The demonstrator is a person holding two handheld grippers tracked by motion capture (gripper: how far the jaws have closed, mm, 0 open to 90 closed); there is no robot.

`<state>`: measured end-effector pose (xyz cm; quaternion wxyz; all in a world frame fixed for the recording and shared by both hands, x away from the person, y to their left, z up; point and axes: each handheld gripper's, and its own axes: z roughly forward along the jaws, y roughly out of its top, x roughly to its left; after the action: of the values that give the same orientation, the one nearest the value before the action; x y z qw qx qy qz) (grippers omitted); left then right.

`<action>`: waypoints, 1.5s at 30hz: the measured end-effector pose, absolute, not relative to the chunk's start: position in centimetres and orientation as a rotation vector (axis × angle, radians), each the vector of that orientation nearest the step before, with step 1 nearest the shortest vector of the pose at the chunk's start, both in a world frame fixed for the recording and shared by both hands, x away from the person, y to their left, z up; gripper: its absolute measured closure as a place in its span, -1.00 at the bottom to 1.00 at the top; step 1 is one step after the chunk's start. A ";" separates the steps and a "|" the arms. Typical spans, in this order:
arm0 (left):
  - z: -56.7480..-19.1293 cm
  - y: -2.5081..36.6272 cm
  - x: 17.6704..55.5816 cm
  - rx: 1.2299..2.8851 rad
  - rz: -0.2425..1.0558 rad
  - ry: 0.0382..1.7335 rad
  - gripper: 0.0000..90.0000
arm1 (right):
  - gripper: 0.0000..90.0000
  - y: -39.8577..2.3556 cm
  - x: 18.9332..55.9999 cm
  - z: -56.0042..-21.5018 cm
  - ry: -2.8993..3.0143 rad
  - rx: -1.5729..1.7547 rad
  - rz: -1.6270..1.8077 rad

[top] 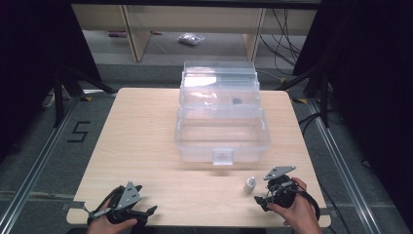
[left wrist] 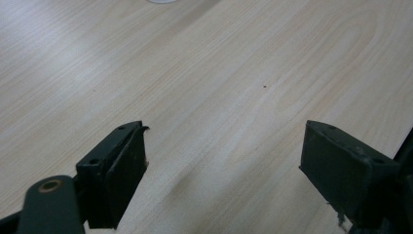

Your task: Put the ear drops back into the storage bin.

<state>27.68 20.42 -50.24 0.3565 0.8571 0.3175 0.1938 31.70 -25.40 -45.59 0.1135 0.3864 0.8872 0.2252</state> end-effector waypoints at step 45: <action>-50.3 20.4 27.7 2.214 0.500 0.818 -0.64 | -0.07 -21.3 36.0 -45.3 2.774 0.979 0.463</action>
<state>27.69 20.41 -50.26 0.3567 0.8573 0.3168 0.1935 36.04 -21.30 -45.31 0.0817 0.3277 0.9284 0.1550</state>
